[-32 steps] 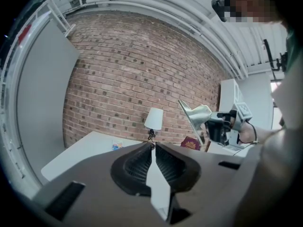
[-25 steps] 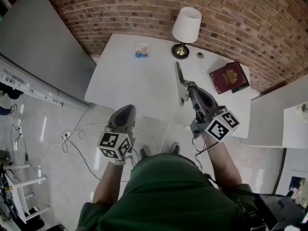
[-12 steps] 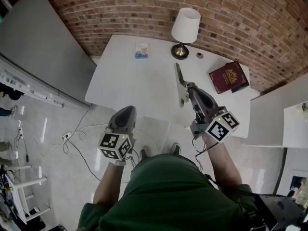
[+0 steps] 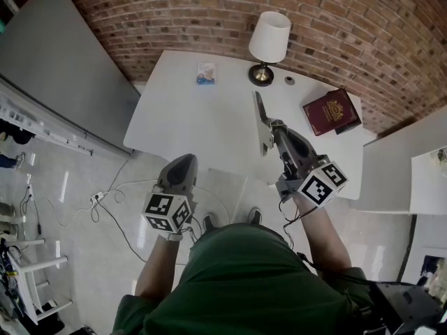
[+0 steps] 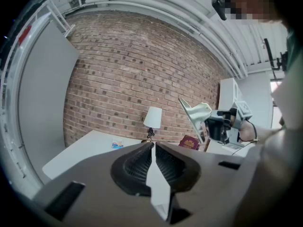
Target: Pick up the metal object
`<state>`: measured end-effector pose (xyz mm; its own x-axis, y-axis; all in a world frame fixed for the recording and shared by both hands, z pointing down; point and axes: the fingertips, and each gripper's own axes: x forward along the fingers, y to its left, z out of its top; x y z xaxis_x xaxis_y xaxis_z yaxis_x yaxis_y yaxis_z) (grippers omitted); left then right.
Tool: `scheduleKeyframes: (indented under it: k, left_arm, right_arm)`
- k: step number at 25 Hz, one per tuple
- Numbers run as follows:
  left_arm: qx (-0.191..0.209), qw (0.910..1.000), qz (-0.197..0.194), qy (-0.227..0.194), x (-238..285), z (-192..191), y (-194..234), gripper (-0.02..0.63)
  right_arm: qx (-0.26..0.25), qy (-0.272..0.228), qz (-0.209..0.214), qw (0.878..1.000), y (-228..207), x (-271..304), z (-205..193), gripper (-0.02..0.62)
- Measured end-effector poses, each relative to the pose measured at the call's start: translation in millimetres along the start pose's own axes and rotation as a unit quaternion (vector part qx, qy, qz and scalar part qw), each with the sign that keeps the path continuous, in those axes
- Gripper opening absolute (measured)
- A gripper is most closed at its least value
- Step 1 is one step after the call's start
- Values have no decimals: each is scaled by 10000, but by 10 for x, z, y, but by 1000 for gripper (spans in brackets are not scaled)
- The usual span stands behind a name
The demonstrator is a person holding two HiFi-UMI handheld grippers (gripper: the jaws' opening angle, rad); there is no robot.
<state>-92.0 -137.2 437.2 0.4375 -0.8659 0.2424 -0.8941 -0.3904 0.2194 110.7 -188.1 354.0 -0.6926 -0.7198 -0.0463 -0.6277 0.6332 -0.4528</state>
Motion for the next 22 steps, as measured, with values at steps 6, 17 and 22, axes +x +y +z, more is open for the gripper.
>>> scheduleKeyframes:
  k: [6, 17, 22]
  left_arm:
    - [0, 10000, 8, 17, -31, -18, -3, 18]
    - [-1, 10000, 7, 29, -40, -25, -15, 18]
    - [3, 10000, 21, 40, -32, -33, -35, 18]
  right_arm:
    - [8, 11, -9, 10000, 23, -26, -18, 6]
    - [18, 7, 2, 10000, 31, -42, -20, 6]
    - [27, 14, 9, 10000, 7, -58, -19, 6]
